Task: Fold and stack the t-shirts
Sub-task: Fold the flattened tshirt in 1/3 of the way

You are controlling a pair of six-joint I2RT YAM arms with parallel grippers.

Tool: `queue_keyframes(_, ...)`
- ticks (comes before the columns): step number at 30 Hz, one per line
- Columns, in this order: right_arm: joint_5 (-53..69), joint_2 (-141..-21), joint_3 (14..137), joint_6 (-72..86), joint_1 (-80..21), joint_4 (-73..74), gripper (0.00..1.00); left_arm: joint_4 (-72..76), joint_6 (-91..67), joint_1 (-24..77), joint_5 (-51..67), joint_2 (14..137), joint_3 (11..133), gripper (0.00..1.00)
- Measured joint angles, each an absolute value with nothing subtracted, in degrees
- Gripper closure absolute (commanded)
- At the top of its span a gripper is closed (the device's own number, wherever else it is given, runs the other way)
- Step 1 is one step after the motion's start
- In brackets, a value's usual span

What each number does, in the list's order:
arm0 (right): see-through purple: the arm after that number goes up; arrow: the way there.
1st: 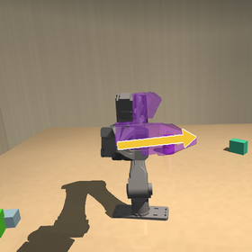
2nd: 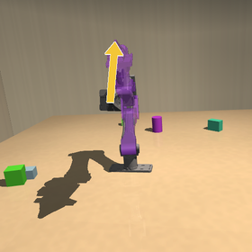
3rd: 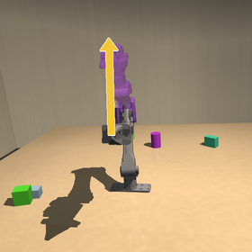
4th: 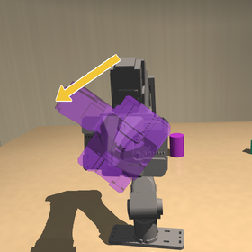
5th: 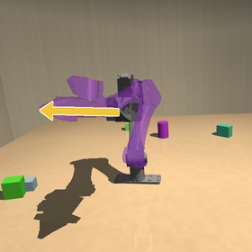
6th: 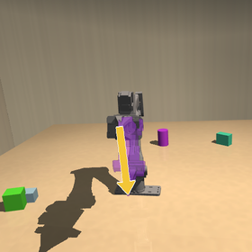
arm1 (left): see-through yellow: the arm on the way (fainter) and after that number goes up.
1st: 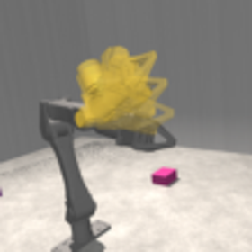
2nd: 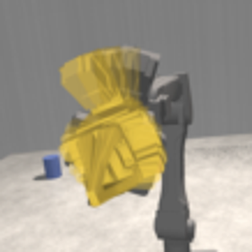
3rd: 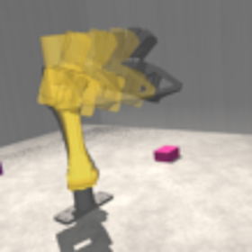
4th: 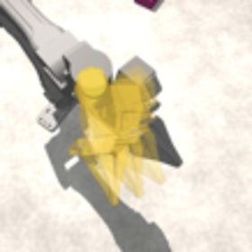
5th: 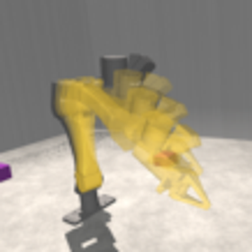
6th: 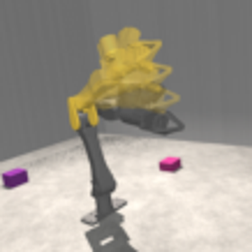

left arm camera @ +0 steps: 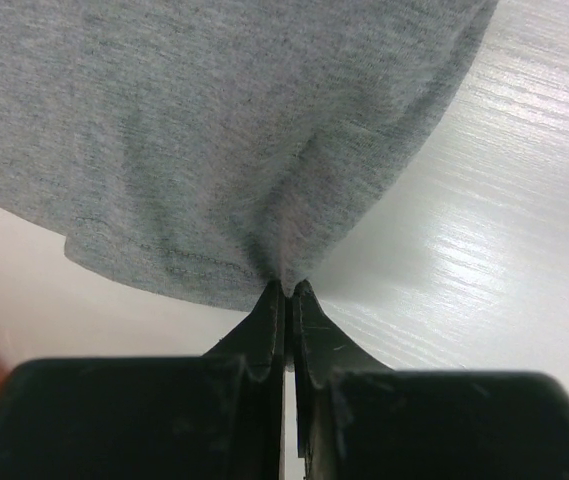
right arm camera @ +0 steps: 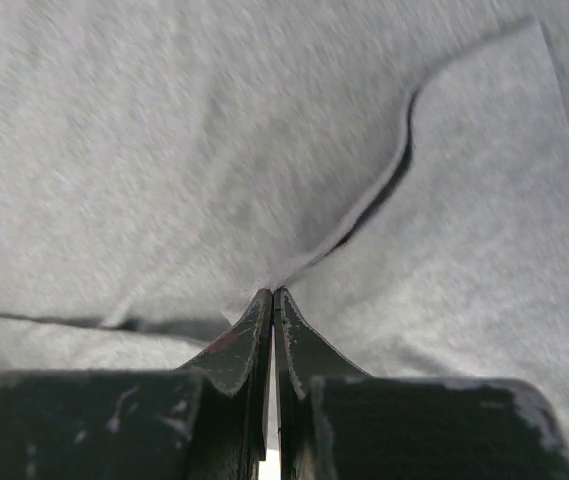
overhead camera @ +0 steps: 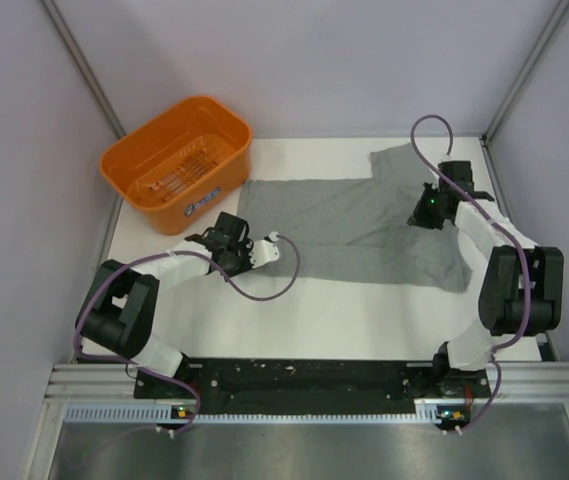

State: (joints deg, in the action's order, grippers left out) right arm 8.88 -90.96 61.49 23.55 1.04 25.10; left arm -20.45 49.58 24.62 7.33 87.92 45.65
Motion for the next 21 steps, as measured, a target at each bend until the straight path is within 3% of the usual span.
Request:
queue_keyframes(4, 9.8, -95.5, 67.2, 23.7, -0.6, 24.9, 1.0, -20.6, 49.6, 24.8, 7.0, 87.9, 45.6, 1.0)
queue_keyframes(5, 10.1, -97.0, 68.7, 23.8, -1.1, 24.8, 0.96, -20.6, 49.6, 24.8, 6.9, 87.9, 45.6, 1.0)
queue_keyframes(10, 11.1, -103.8, 73.4, 24.8, -3.7, 24.5, 0.6, -20.6, 49.6, 24.9, 6.7, 87.9, 45.6, 1.0)
queue_keyframes(17, 13.1, -104.6, 74.2, 25.1, -4.8, 25.0, 0.48, -20.6, 49.4, 24.9, 6.6, 87.9, 45.6, 1.0)
queue_keyframes(21, 8.2, -93.7, 67.5, 25.2, -3.6, 25.3, 0.4, -20.7, 49.2, 24.9, 6.3, 87.9, 45.6, 1.0)
